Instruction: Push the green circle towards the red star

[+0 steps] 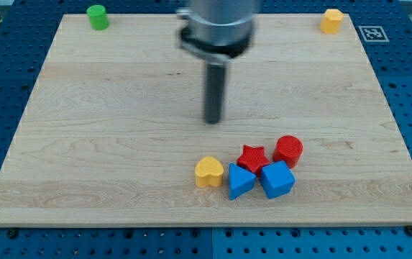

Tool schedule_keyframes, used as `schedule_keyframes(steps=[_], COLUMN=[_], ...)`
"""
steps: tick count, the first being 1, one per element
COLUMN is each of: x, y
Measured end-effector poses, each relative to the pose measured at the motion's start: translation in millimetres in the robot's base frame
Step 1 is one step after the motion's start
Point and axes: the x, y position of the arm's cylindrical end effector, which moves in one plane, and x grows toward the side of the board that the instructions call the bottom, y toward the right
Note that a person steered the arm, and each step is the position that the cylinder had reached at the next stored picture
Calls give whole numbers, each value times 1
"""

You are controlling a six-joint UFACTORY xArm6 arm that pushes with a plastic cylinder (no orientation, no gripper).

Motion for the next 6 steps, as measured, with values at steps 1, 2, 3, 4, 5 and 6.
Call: schedule_keyframes(steps=[1, 2, 3, 4, 5, 6], x=[0, 0, 0, -34, -73, -137], y=[-82, -89, -89, -145, -234, -273])
